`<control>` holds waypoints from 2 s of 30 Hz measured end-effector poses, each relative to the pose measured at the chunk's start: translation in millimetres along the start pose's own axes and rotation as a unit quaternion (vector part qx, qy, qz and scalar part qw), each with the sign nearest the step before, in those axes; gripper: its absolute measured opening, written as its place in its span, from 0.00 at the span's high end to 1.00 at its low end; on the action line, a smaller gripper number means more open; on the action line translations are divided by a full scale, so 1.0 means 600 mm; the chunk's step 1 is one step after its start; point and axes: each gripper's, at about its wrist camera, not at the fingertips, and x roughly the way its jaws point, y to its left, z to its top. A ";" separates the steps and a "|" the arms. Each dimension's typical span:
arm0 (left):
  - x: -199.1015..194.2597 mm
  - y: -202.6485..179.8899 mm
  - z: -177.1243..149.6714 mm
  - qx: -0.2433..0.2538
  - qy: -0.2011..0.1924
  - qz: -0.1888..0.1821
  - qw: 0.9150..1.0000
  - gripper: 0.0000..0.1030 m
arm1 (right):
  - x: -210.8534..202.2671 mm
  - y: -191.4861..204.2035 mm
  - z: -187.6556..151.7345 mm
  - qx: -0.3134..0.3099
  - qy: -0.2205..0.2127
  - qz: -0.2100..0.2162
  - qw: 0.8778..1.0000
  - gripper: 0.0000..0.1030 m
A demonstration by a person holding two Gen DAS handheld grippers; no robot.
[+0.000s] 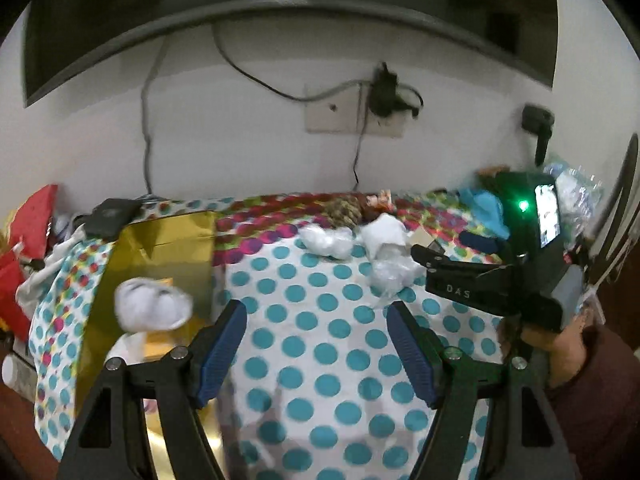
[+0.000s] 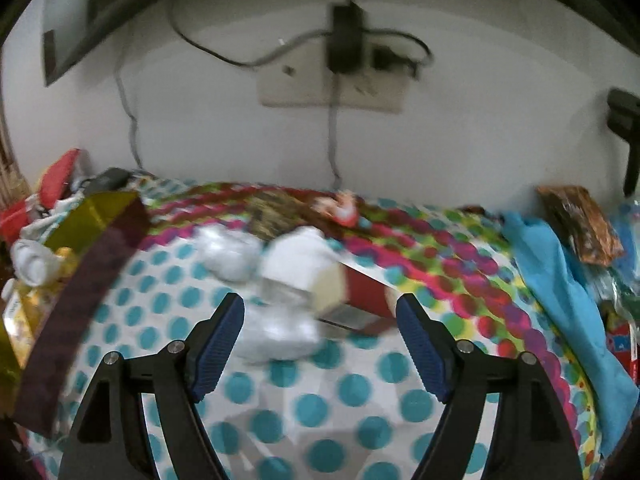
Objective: Organize objects
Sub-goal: 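Grasp the red-and-cream box with the right gripper and lift it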
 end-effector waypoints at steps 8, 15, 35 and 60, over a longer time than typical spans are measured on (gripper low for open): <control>0.118 -0.049 0.025 0.026 0.032 0.028 0.999 0.27 | 0.046 -0.032 -0.008 0.012 0.024 0.002 1.000 0.26; 0.169 -0.071 0.041 0.035 0.047 0.042 0.997 0.27 | 0.069 -0.036 0.003 0.017 0.032 0.018 0.999 0.46; 0.218 -0.127 0.027 0.056 0.066 -0.002 0.996 0.27 | 0.022 -0.069 -0.025 0.038 -0.009 -0.011 0.999 0.73; 0.243 -0.205 0.010 0.088 0.080 -0.079 0.990 0.27 | -0.020 -0.117 -0.065 0.100 -0.003 -0.075 0.992 0.73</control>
